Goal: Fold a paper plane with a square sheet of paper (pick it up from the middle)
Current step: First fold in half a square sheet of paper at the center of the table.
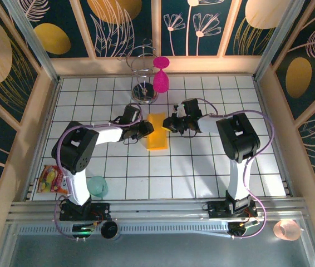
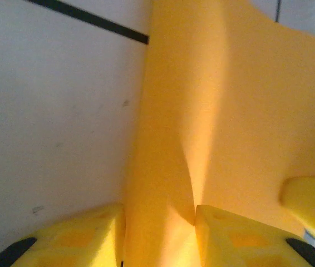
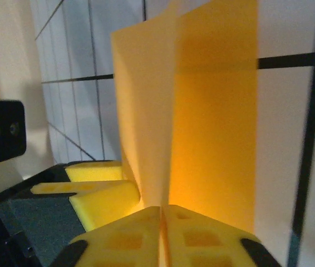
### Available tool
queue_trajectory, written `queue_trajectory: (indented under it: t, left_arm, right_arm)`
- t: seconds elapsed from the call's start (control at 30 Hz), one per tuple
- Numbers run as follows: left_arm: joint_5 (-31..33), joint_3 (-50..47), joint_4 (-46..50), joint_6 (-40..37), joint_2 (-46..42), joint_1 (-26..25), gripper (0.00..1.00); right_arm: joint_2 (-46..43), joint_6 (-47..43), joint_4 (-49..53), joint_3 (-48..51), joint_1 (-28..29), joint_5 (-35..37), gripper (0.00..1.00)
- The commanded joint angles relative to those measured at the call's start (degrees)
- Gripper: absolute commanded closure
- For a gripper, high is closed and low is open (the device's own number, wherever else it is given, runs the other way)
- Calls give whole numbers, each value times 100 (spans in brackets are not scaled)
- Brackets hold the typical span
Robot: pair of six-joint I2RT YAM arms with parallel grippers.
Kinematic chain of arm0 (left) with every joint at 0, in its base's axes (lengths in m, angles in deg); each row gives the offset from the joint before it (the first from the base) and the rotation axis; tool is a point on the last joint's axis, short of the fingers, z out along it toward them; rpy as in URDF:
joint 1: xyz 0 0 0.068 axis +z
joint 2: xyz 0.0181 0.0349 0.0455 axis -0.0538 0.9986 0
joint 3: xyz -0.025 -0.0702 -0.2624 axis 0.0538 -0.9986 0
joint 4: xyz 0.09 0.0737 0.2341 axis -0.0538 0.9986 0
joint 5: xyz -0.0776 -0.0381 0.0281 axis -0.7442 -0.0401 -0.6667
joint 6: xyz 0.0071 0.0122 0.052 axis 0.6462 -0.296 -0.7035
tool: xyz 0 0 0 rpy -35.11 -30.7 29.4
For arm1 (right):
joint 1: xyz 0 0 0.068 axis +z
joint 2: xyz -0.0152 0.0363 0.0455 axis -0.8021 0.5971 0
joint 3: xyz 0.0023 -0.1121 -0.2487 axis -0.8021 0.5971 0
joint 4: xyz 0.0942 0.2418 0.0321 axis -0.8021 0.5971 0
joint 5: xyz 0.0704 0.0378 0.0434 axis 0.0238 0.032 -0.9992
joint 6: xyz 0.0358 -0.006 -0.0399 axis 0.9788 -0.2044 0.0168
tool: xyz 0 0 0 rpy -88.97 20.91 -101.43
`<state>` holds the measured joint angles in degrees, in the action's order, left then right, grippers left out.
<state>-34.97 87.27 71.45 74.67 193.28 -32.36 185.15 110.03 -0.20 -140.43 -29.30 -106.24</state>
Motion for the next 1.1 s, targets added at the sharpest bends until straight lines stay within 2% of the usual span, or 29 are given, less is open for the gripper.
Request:
queue_trajectory:
  t: [0.0,0.1,0.37,0.7,0.8,1.07]
  left_arm:
    - [153,49,285,48,193,-42,64]
    - [189,-41,235,55,254,-43,65]
    - [344,-150,289,232,475,-64,67]
    - [686,-337,475,653,880,-267,65]
    - [961,-439,654,593,908,-348,66]
    - [1054,-396,860,365,1195,-366,65]
  right_arm:
    - [-305,-341,600,-197,-154,482,83]
    - [-642,-407,756,-85,-280,795,79]
    - [-1342,-339,752,450,-450,1438,79]
    - [-1415,-431,732,596,-447,1421,79]
    - [-1296,-483,752,533,-451,1349,81]
    - [-1093,-609,805,354,-381,1203,81]
